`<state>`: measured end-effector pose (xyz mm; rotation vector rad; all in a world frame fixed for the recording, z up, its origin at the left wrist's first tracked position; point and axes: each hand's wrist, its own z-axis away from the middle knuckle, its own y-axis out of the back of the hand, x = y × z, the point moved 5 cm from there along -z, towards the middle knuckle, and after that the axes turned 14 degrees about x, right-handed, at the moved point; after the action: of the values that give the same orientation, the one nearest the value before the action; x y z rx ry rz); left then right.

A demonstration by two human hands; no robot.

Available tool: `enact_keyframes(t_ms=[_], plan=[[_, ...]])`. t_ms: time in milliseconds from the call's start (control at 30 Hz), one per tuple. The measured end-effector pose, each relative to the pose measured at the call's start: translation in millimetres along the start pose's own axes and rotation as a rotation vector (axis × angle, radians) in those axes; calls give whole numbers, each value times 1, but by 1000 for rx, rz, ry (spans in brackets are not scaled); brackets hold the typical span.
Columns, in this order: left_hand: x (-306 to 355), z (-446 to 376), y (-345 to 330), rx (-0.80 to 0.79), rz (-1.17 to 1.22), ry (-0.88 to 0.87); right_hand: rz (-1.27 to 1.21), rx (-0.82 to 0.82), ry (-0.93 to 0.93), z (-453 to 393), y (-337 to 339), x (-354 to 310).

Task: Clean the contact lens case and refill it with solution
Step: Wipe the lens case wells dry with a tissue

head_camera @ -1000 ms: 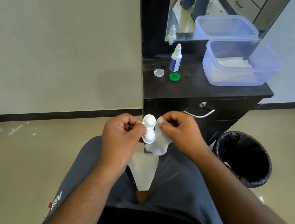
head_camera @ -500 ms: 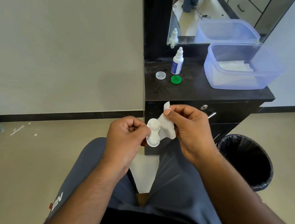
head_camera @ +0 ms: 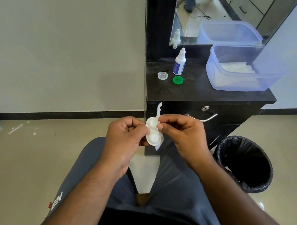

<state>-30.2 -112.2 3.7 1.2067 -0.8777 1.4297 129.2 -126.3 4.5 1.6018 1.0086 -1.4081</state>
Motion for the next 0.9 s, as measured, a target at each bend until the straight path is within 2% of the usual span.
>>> enact_keyframes(t_ms=[200, 400, 567, 900], plan=[[6, 0, 1, -52, -124, -132, 131, -3, 67, -2, -1, 3], [5, 4, -1, -43, -100, -137, 293, 17, 280, 2, -6, -12], [3, 2, -3, -48, -90, -104, 321, 122, 283, 7, 0, -6], [0, 1, 0, -113, -167, -117, 461, -36, 487, 9, -12, -8]])
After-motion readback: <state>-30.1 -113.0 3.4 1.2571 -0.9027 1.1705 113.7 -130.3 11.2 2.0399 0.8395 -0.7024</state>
